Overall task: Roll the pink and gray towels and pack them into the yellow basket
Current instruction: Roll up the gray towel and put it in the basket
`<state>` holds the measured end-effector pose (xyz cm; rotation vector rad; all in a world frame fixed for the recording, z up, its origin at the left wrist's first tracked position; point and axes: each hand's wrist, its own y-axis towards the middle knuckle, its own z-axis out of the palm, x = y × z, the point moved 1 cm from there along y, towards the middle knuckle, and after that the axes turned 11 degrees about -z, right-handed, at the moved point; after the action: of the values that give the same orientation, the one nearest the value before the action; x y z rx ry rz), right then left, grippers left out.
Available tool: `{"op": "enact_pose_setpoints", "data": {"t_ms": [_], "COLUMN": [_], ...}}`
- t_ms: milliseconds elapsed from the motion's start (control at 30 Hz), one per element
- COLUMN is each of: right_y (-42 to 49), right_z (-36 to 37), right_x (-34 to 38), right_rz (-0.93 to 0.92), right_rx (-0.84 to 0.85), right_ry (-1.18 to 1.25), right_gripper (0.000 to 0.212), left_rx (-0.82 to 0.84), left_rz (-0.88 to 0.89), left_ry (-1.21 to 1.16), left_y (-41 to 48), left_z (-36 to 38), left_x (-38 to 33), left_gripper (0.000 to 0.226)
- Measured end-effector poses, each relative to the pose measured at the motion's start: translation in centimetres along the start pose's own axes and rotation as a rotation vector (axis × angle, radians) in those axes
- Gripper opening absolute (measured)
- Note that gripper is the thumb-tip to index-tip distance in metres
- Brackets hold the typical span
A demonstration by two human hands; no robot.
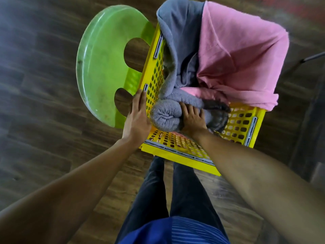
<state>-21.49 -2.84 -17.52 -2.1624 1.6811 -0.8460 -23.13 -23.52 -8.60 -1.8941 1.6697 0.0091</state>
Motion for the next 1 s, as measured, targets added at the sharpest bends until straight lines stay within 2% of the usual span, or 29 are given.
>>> {"op": "enact_pose_setpoints", "data": {"t_ms": [133, 233, 400, 533, 633, 800, 1000], "right_y": [-0.9, -2.6, -8.1, -13.2, -16.7, -22.1, -27.7], "right_z": [-0.8, -2.6, -7.3, -10.0, -11.1, -11.2, -11.3], "right_x": [0.4, 1.2, 2.4, 3.0, 3.0, 1.6, -3.5], "right_rz": [0.046, 0.143, 0.308, 0.383, 0.421, 0.479, 0.536], "right_rx": [-0.014, -0.049, -0.279, -0.444, -0.592, -0.736, -0.798], "right_ry": [0.082, 0.309, 0.707, 0.773, 0.84, 0.927, 0.92], "right_gripper": [0.104, 0.084, 0.048, 0.032, 0.026, 0.018, 0.022], "left_rx": [0.007, 0.006, 0.007, 0.037, 0.033, 0.037, 0.067], "left_rz": [0.027, 0.023, 0.157, 0.252, 0.349, 0.473, 0.537], "left_ry": [0.022, 0.045, 0.101, 0.081, 0.083, 0.122, 0.133], "left_y": [0.1, 0.5, -0.6, -2.4, -4.0, -6.5, -9.3], "left_z": [-0.7, -2.5, -5.7, -6.9, -6.8, -5.1, -1.8], "left_x": [-0.1, -0.3, -2.6, -6.6, -9.6, -14.3, -21.0], "left_gripper": [0.075, 0.062, 0.041, 0.033, 0.029, 0.027, 0.027]}}
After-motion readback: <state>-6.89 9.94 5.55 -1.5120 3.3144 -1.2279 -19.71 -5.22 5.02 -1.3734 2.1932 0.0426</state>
